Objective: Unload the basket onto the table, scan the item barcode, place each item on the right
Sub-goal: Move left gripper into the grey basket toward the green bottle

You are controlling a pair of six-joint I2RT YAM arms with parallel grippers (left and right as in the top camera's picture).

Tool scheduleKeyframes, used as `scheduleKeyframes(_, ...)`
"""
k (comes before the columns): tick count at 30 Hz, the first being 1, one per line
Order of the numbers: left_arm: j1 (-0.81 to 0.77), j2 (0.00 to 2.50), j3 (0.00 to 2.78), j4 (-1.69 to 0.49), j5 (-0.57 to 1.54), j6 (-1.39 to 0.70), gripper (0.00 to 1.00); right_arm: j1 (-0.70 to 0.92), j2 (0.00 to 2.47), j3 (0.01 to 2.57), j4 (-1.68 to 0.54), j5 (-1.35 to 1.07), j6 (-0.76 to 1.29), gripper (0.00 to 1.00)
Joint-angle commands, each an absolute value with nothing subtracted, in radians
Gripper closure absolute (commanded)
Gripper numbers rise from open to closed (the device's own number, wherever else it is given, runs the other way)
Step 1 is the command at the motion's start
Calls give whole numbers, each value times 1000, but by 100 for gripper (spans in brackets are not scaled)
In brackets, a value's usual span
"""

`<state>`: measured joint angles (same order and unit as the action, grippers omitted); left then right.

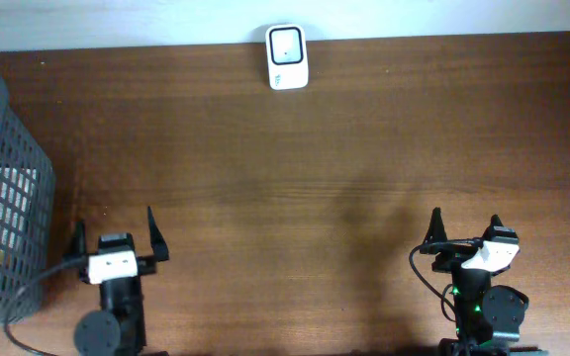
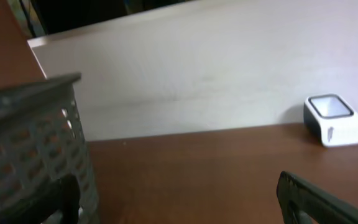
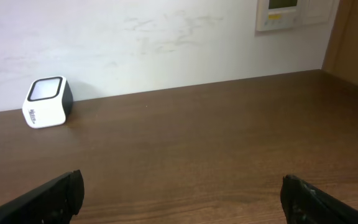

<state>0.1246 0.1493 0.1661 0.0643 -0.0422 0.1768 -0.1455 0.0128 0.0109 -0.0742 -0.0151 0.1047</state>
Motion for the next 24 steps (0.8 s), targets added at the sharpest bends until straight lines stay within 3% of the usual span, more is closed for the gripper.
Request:
scheduleKeyframes(1, 119, 311, 339, 66, -46, 162, 1, -151, 15, 6, -80, -3, 105, 2)
scheduleKeyframes(6, 119, 505, 543, 22, -41, 150, 1, -151, 15, 6, -80, -3, 105, 2)
scheduleKeyframes(14, 119, 836, 960, -302, -29, 150, 1, -151, 15, 6, -80, -3, 105, 2)
scheduleKeyframes(24, 119, 1300, 1485, -756, 234, 147, 1, -151, 15, 6, -80, -3, 105, 2)
